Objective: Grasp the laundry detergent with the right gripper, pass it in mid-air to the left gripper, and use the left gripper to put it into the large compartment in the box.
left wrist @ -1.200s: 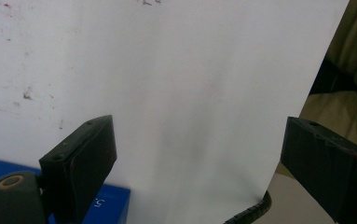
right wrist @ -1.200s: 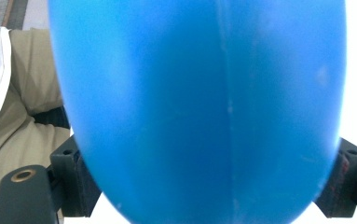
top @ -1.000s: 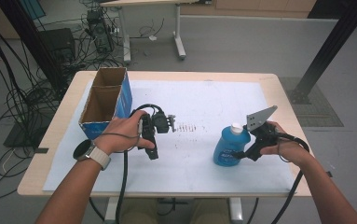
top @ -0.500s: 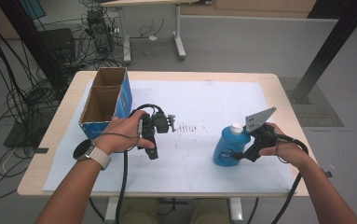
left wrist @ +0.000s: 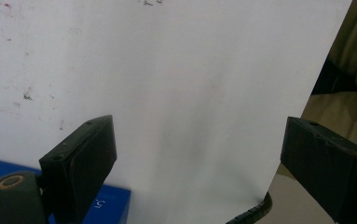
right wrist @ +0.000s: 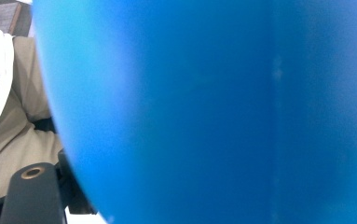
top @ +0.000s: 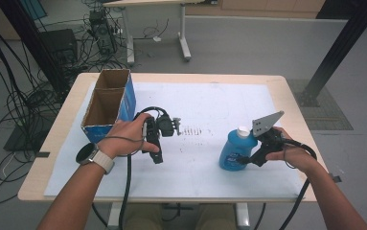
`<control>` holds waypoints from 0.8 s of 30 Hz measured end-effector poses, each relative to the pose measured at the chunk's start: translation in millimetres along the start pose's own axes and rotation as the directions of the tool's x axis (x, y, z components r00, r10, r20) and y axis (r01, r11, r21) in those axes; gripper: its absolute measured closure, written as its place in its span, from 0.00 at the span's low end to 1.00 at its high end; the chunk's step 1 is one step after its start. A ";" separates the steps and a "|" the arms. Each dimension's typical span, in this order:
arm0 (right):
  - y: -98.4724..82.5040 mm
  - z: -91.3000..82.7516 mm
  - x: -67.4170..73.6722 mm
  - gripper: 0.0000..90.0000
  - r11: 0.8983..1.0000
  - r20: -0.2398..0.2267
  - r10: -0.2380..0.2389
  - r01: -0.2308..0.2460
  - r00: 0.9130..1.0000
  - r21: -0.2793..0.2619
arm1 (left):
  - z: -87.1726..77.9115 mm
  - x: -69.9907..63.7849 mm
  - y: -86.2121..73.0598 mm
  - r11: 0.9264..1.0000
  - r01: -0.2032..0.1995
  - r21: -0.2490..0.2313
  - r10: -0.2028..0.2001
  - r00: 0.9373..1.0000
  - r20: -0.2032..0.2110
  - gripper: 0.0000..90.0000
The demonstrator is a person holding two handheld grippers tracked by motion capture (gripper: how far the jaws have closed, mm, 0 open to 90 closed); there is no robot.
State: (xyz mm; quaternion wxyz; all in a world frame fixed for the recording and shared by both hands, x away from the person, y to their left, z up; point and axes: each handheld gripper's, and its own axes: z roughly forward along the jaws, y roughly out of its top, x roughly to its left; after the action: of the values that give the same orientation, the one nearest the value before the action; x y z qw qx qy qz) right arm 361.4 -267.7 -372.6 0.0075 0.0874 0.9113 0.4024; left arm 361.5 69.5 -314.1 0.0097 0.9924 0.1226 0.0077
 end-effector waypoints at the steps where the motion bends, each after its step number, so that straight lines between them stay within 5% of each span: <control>1: -0.2 0.1 -0.2 0.20 1.000 0.000 -0.001 0.001 1.000 -0.003 | 0.0 0.1 0.0 1.000 0.000 0.001 0.000 1.000 0.000 0.12; 24: -1.2 2.8 -0.6 0.22 1.000 -0.006 -0.005 0.005 1.000 -0.014 | 0.4 0.9 -0.1 1.000 -0.002 0.001 0.002 1.000 0.001 0.12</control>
State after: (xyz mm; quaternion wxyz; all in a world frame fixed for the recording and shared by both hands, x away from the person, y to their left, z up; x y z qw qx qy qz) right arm 362.0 -266.6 -375.4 0.0065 0.0838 0.9087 0.4088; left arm 362.3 69.8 -314.6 0.0091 0.9925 0.1214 0.0073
